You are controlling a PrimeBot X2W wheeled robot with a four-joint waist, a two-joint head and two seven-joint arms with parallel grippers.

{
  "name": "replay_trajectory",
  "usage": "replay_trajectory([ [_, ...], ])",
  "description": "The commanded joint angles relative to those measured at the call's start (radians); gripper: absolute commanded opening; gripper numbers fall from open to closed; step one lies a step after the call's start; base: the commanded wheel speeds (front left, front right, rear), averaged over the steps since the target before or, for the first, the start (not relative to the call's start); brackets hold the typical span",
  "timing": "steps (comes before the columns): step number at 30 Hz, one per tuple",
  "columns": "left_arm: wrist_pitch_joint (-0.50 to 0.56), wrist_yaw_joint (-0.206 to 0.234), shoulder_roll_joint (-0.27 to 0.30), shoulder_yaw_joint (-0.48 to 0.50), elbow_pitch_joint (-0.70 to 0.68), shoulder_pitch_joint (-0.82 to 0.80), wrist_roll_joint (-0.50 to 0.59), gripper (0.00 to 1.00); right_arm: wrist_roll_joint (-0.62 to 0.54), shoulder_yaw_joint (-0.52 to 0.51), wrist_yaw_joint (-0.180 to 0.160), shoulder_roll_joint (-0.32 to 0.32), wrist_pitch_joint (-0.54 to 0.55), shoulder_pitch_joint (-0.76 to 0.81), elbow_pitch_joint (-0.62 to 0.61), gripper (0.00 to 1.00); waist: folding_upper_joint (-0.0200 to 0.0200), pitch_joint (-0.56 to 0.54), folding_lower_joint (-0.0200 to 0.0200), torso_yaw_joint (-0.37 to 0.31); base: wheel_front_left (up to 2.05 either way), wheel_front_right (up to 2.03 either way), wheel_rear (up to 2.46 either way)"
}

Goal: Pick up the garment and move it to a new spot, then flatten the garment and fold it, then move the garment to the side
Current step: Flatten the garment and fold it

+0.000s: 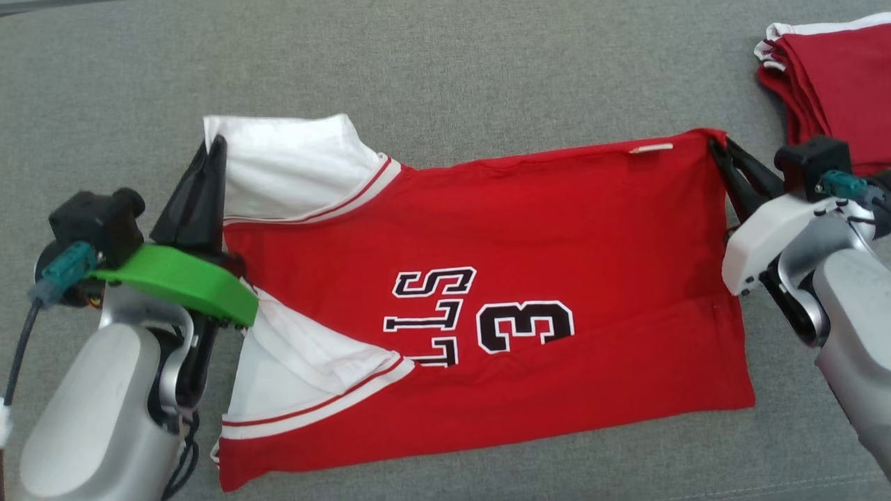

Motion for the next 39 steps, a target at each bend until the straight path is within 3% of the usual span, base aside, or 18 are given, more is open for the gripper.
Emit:
replay_trajectory([
  [1,-0.022,0.04,0.02,0.003,-0.119,0.157,-0.019,0.0,0.011,-0.07,-0.002,0.007,-0.044,0.145,-0.077,0.0,0.0,-0.077,0.0,0.02,0.0,0.0,0.0],
  [12,-0.058,0.129,-0.015,0.001,-0.293,0.478,-0.085,0.0,-0.044,-0.249,-0.002,0.102,-0.026,0.466,-0.26,0.0,0.0,-0.178,0.0,0.019,0.0,0.0,0.0],
  [23,-0.082,0.107,-0.046,-0.012,-0.226,0.573,-0.144,0.0,-0.09,-0.307,-0.002,0.174,-0.012,0.577,-0.303,0.0,0.0,-0.211,0.0,0.009,0.0,0.0,0.0],
  [24,-0.085,0.101,-0.049,-0.013,-0.219,0.577,-0.15,0.05,-0.093,-0.31,-0.002,0.177,-0.014,0.581,-0.301,0.0,0.0,-0.213,0.0,0.008,0.0,0.0,0.0],
  [25,-0.091,0.096,-0.048,-0.012,-0.211,0.583,-0.152,0.39,-0.093,-0.317,-0.002,0.183,-0.02,0.587,-0.301,0.06,0.0,-0.216,0.0,0.008,0.0,0.0,0.0],
  [26,-0.096,0.09,-0.048,-0.012,-0.208,0.588,-0.153,0.86,-0.092,-0.324,-0.002,0.188,-0.024,0.592,-0.302,0.35,0.0,-0.219,0.0,0.008,0.0,0.0,0.0],
  [27,-0.102,0.081,-0.051,-0.012,-0.207,0.596,-0.158,1.0,-0.092,-0.333,-0.002,0.193,-0.031,0.601,-0.304,0.61,0.0,-0.222,0.0,0.009,0.0,0.0,0.0],
  [28,-0.108,0.071,-0.052,-0.012,-0.209,0.602,-0.163,1.0,-0.093,-0.337,-0.002,0.197,-0.033,0.611,-0.306,1.0,0.0,-0.225,0.0,0.009,0.0,0.0,0.0],
  [34,-0.156,0.022,-0.066,0.014,-0.241,0.646,-0.17,1.0,-0.085,-0.406,-0.002,0.228,-0.07,0.688,-0.312,1.0,0.0,-0.248,0.0,0.016,0.0,0.0,0.0],
  [39,-0.168,0.017,-0.083,0.042,-0.255,0.655,-0.135,1.0,-0.081,-0.477,-0.002,0.254,-0.095,0.737,-0.314,1.0,0.0,-0.271,0.0,0.018,0.0,0.0,0.0],
])
